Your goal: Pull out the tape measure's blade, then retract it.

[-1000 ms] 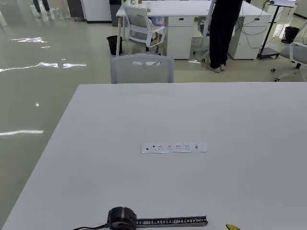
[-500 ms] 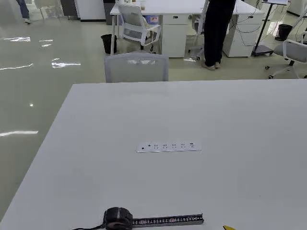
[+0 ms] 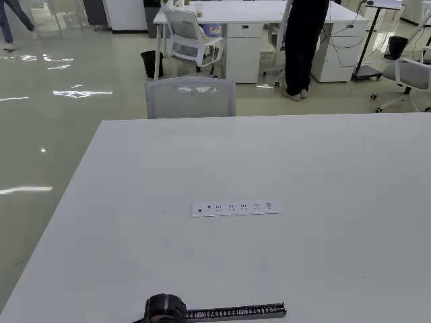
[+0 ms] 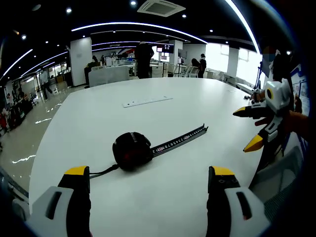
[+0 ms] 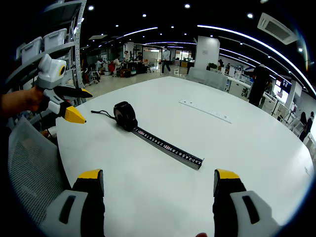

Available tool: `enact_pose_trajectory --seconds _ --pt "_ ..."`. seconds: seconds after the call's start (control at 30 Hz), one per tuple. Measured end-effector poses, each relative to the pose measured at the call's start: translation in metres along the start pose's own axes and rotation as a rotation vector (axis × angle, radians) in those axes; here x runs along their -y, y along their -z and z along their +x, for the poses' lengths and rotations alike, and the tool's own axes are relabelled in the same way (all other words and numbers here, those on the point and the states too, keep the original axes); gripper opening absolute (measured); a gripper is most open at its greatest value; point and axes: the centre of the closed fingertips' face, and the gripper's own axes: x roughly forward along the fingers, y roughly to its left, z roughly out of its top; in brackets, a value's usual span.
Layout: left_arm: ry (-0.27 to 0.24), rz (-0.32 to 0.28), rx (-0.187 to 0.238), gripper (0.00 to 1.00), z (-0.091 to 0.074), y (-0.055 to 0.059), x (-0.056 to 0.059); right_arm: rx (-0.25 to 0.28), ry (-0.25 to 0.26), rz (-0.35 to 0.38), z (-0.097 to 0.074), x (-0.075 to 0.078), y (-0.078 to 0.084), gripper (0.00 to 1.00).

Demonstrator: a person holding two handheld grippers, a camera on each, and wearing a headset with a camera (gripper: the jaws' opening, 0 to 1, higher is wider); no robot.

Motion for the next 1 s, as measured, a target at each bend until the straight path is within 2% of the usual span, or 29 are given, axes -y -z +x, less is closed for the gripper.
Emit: enact_pose_trajectory --seconds 0.3,0.5,0.73,1.0 --pt "-0.032 -0.027 0.001 0.97 0.0 -0.001 0.001 -0.007 -0.005 0.009 -0.001 -0.004 0.005 0.95" --pt "-0.054 -0.045 0.01 0.94 0.002 -0.003 0.003 0.013 0.01 0.007 -0.004 -0.001 0.001 0.94" --pt "-0.08 -0.048 -0.007 0.93 0.01 -0.002 0.006 0.006 0.006 -0.007 -0.004 0.0 0.003 0.94" --pt "-0.104 -0.047 -0.029 0.91 0.018 -0.001 0.009 0.042 -0.027 -0.042 -0.006 0.003 -0.001 0.89"
